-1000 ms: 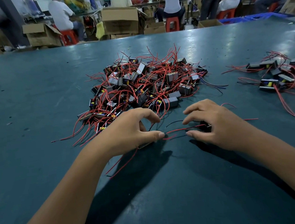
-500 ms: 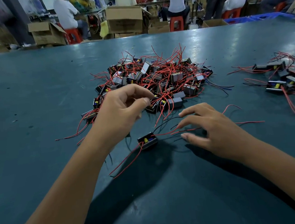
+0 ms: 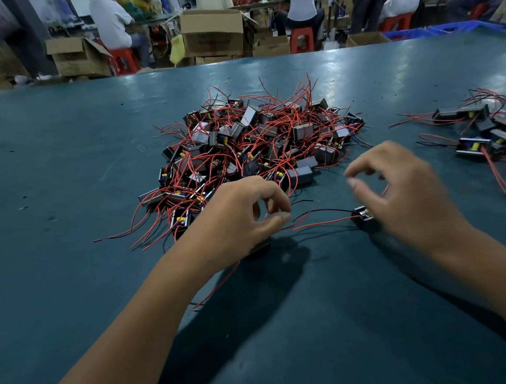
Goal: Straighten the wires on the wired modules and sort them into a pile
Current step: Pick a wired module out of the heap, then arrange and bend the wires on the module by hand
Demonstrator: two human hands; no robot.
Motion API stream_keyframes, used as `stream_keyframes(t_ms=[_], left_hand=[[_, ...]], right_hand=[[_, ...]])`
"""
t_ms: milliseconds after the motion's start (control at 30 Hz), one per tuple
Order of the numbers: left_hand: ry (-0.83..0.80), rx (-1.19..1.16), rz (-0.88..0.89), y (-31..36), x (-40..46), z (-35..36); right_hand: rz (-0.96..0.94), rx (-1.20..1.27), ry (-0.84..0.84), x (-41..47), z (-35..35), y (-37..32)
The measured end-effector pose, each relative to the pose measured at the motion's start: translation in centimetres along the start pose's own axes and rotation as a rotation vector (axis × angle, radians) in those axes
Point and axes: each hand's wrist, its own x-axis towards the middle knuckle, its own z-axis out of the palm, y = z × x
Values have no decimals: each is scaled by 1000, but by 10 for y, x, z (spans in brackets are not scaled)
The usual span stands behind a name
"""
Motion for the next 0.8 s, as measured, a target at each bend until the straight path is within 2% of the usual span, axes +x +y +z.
stream_keyframes(t_ms=[100, 200, 333, 500, 667, 733, 800], left_hand=[[-30, -4, 13, 1, 0, 1], [-89, 7, 24, 1, 0, 2], [-149, 9, 4, -3, -2, 4], [-198, -17, -48, -7, -2, 4], [-168, -49, -85, -11, 0, -9], [-133, -42, -106, -14, 0, -15], [-101, -48, -129, -17, 0, -19]], right_hand=[[32, -60, 96, 7, -12, 17], [26, -110, 122, 10, -19, 28], [-1, -19, -43, 9, -21, 29], [-197, 76, -206, 3, -16, 11], [-315, 27, -381, -8, 1, -9], [-331, 16, -373, -11, 7, -13], [-234, 72, -266, -11, 8, -15]])
